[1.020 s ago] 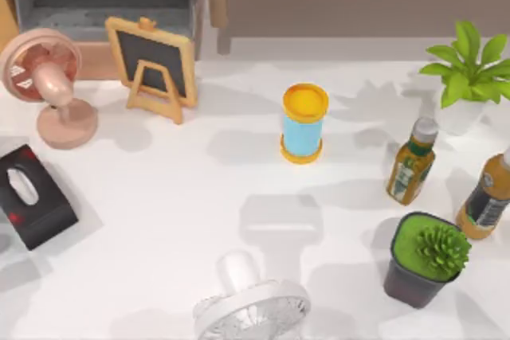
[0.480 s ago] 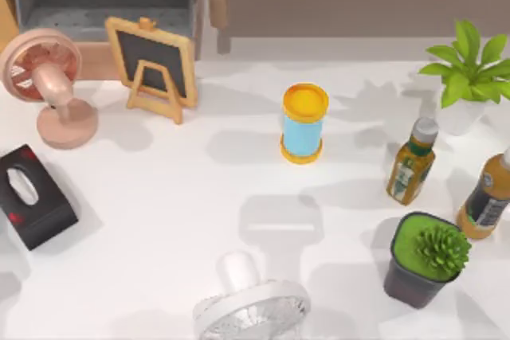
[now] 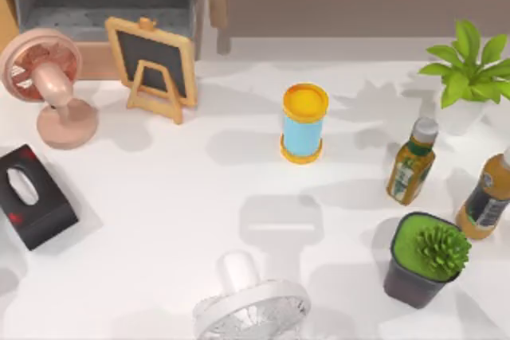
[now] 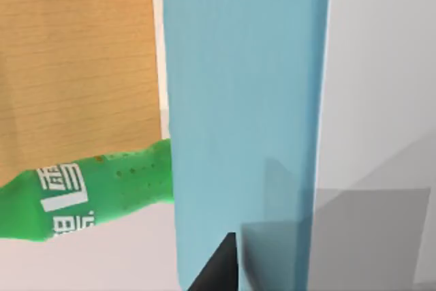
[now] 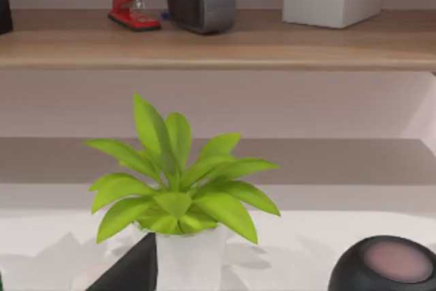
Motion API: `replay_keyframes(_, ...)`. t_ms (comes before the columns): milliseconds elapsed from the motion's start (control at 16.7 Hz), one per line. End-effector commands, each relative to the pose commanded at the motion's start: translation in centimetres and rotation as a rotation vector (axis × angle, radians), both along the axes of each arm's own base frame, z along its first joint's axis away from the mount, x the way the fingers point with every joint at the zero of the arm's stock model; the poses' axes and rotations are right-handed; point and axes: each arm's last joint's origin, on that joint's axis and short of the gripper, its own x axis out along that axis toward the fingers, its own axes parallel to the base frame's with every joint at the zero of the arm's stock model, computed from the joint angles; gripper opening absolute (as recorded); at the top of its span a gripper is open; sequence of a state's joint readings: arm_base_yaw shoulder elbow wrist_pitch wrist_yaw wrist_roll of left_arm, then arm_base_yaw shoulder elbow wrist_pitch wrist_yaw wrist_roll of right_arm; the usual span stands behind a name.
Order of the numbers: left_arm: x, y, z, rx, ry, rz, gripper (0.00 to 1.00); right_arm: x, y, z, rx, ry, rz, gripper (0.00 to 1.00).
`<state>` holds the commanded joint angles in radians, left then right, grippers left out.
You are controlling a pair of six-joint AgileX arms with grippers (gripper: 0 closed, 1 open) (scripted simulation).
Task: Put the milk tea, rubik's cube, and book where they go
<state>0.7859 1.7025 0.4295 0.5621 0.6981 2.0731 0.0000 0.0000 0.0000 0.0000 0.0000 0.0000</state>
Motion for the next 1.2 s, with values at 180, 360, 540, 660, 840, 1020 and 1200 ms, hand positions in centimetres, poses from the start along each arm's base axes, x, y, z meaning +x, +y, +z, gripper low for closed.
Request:
replay_keyframes(180, 0.00, 0.00, 0.00, 0.000, 0.000, 0.000, 0.15, 0.00, 0.00, 0.00, 0.000, 0.000, 0.000, 1.00)
replay_keyframes(360, 0.00, 0.00, 0.00, 0.000, 0.000, 0.000, 0.38, 0.00, 0.00, 0.00, 0.000, 0.000, 0.000, 1.00)
replay_keyframes(540, 0.00, 0.00, 0.00, 0.000, 0.000, 0.000, 0.60, 0.00, 0.00, 0.00, 0.000, 0.000, 0.000, 1.00)
replay_keyframes(660, 0.00, 0.00, 0.00, 0.000, 0.000, 0.000, 0.75, 0.00, 0.00, 0.00, 0.000, 0.000, 0.000, 1.00)
replay_keyframes(840, 0.00, 0.00, 0.00, 0.000, 0.000, 0.000, 0.98, 0.00, 0.00, 0.00, 0.000, 0.000, 0.000, 1.00)
replay_keyframes(1020, 0.00, 0.00, 0.00, 0.000, 0.000, 0.000, 1.00, 0.00, 0.00, 0.00, 0.000, 0.000, 0.000, 1.00)
replay_keyframes(1200, 0.00, 0.00, 0.00, 0.000, 0.000, 0.000, 1.00, 0.00, 0.00, 0.00, 0.000, 0.000, 0.000, 1.00)
